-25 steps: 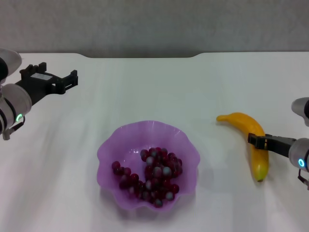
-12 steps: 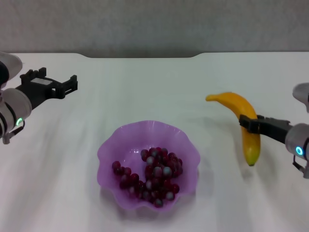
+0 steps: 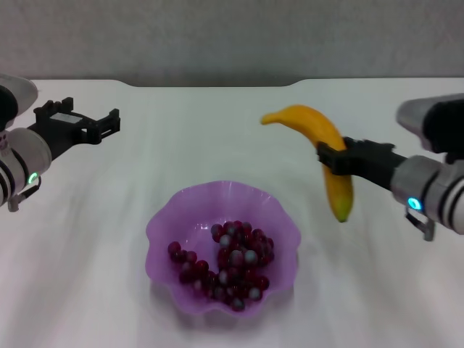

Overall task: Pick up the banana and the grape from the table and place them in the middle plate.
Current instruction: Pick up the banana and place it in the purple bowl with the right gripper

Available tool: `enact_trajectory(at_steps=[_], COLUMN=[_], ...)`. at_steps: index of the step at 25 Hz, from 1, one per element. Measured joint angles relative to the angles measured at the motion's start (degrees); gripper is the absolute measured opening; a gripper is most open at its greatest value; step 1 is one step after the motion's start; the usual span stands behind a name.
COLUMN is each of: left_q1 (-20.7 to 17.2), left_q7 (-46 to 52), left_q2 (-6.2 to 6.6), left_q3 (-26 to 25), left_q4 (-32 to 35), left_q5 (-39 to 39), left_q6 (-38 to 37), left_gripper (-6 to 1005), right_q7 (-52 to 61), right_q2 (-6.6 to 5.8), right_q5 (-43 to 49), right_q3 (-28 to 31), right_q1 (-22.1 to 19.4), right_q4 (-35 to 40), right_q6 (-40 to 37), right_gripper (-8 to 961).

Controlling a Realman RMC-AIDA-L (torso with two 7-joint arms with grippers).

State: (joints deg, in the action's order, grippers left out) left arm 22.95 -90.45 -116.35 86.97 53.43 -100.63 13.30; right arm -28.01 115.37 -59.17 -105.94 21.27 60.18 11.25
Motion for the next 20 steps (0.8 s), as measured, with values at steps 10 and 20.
enact_trajectory(at_steps=[10,20], left_q1=[0.2,0.6], left_q7=[0.0,-0.1], left_q2=[-0.02,0.06], left_q3=[-0.1,-0.4], left_q4=[-0.1,-1.3], left_q5=[0.0,0.0], left_q6=[0.1,0.0], left_gripper=[892,892], right_q7=[0.1,-0.2], right_q2=[0.05,-0.1], right_q5=[-3.1,-4.4], right_q3=[-11.0,-21.4], right_q1=[3.8,3.8], right_q4=[1.8,5.9], right_q6=[-5.1,-4.0], right_gripper=[521,528])
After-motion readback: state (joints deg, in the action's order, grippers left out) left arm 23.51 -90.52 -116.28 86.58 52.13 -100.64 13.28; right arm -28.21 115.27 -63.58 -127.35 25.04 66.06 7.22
